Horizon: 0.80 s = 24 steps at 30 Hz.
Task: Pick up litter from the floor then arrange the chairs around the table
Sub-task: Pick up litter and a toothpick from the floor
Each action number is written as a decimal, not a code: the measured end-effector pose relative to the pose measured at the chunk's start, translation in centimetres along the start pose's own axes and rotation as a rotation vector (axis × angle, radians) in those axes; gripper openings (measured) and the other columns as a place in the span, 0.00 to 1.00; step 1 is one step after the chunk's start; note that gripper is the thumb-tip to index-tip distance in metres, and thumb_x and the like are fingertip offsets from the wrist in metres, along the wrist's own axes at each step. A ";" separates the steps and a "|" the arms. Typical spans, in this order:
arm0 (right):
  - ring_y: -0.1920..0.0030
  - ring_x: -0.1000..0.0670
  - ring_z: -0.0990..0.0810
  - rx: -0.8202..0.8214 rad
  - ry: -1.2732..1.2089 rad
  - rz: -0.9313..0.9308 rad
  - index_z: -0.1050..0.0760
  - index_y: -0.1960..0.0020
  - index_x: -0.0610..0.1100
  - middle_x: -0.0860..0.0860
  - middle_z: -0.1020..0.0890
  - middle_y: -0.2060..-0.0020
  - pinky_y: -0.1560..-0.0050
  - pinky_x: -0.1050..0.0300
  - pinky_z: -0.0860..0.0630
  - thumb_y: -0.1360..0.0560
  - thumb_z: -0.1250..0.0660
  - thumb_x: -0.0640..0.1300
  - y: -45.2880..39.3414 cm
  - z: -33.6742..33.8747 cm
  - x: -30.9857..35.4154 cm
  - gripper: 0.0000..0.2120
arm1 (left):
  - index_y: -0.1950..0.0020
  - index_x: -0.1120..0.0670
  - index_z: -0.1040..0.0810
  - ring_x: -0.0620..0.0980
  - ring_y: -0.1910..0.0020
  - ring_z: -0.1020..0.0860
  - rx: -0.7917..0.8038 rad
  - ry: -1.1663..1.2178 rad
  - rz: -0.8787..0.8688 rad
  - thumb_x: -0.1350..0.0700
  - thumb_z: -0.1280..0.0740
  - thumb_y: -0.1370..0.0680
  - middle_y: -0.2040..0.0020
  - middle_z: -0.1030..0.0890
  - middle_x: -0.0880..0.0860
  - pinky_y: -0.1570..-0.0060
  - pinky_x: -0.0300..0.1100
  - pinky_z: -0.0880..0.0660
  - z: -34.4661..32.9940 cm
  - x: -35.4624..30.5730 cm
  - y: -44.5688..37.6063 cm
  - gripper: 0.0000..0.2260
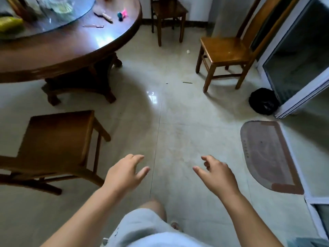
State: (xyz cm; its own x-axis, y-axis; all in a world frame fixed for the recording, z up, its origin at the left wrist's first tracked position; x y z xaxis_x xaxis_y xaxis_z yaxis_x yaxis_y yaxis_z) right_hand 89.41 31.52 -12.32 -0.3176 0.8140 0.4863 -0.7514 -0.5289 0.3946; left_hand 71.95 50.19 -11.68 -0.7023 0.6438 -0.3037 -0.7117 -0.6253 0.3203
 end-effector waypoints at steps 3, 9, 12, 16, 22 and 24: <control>0.45 0.46 0.22 0.041 0.049 0.047 0.30 0.36 0.49 0.48 0.19 0.45 0.47 0.52 0.25 0.28 0.35 0.57 -6.8 1.2 2.7 0.24 | 0.32 0.45 0.32 0.47 0.40 0.27 0.014 0.070 0.099 0.40 0.40 0.24 0.39 0.26 0.46 0.49 0.42 0.29 0.7 1.6 -5.6 0.21; 0.47 0.47 0.21 0.019 0.091 0.083 0.32 0.34 0.49 0.48 0.19 0.48 0.49 0.53 0.25 0.28 0.35 0.57 -23.4 5.8 8.6 0.24 | 0.32 0.46 0.32 0.46 0.41 0.25 -0.039 0.136 0.177 0.40 0.40 0.24 0.36 0.27 0.46 0.48 0.43 0.26 5.2 3.4 -22.1 0.22; 0.45 0.47 0.22 0.020 0.094 0.080 0.32 0.34 0.49 0.48 0.19 0.46 0.48 0.53 0.25 0.28 0.35 0.57 -31.5 9.2 12.3 0.25 | 0.31 0.46 0.33 0.46 0.38 0.27 -0.050 0.127 0.118 0.41 0.40 0.23 0.35 0.28 0.45 0.45 0.42 0.28 9.4 1.2 -31.6 0.22; 0.42 0.47 0.23 -0.029 0.054 0.079 0.32 0.34 0.49 0.48 0.21 0.41 0.46 0.52 0.25 0.28 0.35 0.56 -41.2 14.1 16.2 0.25 | 0.31 0.46 0.33 0.47 0.35 0.30 -0.064 0.084 -0.015 0.41 0.41 0.23 0.34 0.29 0.46 0.42 0.42 0.30 15.0 -4.1 -43.6 0.22; 0.42 0.46 0.23 -0.032 0.002 0.020 0.32 0.34 0.50 0.48 0.20 0.43 0.45 0.51 0.25 0.29 0.34 0.56 -54.7 18.0 18.2 0.25 | 0.31 0.47 0.34 0.47 0.35 0.30 -0.024 0.085 -0.135 0.42 0.41 0.23 0.34 0.29 0.46 0.42 0.42 0.31 18.5 -10.7 -58.3 0.22; 0.42 0.47 0.23 -0.028 0.001 0.013 0.32 0.34 0.50 0.48 0.21 0.43 0.45 0.51 0.25 0.29 0.34 0.57 -60.2 18.8 18.7 0.25 | 0.30 0.47 0.34 0.47 0.35 0.31 -0.004 0.086 -0.119 0.42 0.41 0.23 0.34 0.30 0.46 0.42 0.42 0.30 18.4 -11.3 -63.5 0.22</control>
State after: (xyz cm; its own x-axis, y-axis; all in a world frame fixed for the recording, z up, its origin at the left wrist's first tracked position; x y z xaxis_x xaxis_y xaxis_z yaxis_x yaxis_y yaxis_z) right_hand 139.55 74.06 -12.29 -0.3280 0.8073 0.4905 -0.7633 -0.5324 0.3659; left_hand 125.36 90.70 -12.07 -0.6119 0.6733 -0.4149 -0.7898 -0.5488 0.2741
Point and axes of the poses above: each hand's wrist, its own y-axis away from the middle knuckle, its own z-axis out of the back of the hand, x = y × z, the point moved 8 cm from there along -y, towards the middle knuckle
